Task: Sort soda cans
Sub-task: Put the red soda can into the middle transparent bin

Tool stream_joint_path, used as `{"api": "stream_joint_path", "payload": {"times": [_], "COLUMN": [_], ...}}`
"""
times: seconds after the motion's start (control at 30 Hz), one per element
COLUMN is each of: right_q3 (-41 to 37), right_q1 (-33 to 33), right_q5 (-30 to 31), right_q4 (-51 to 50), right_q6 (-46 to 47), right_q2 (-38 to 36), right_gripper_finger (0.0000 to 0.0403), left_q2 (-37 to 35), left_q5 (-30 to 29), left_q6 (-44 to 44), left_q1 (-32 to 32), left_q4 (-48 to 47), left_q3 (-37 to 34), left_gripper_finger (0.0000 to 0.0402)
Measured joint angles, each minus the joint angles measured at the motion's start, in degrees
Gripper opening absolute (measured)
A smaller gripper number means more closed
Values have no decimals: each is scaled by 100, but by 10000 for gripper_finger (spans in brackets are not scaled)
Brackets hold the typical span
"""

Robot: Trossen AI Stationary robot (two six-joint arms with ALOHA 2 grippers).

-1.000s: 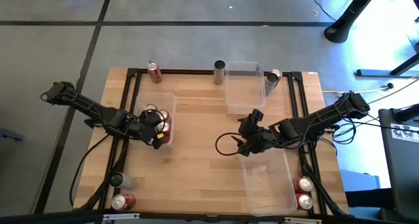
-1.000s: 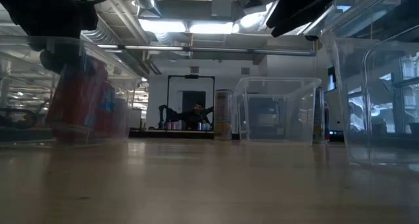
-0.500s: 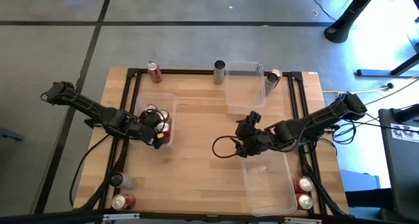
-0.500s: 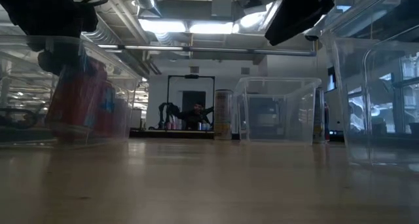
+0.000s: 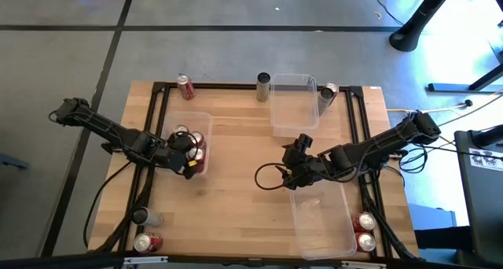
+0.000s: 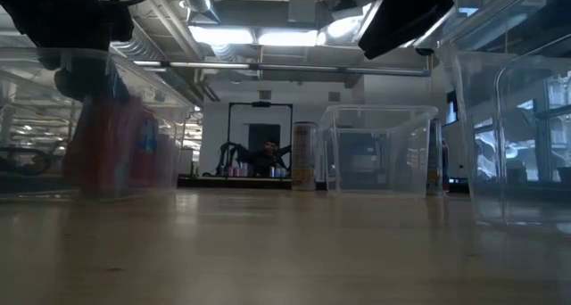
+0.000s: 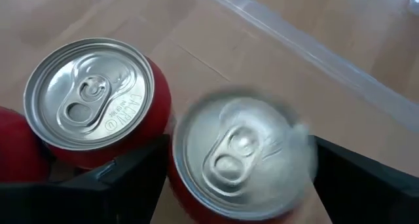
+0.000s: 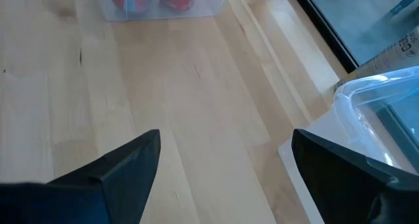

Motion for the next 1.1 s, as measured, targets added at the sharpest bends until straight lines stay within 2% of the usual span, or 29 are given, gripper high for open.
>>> {"api": "stream_joint_path", "payload": {"times": [0.23, 0.5, 0.77, 0.97, 1.1], "right_q3": [0, 32, 1030, 1809, 2067], "right_q1": [0, 2, 2, 73, 484], "right_q5": [0, -132, -1668, -3059, -3505], "right_q4": [2, -71, -1855, -3376, -4054], "right_q6": [2, 0, 256, 1139, 1704], "right_q2": [0, -93, -367, -417, -417], "right_gripper_finger": [344, 344, 344, 344, 344], "left_q2": [0, -119, -584, -693, -603], "left_q5": [-8, 58, 51, -25, -61], "left_q6": [109, 304, 1099, 1808, 2271], "left_q1": [1, 2, 2, 7, 7], "left_q4": [4, -133, 70, 881, 1472], "left_q3": [0, 145, 790, 824, 826], "left_gripper_finger": [378, 384, 384, 384, 384]}}
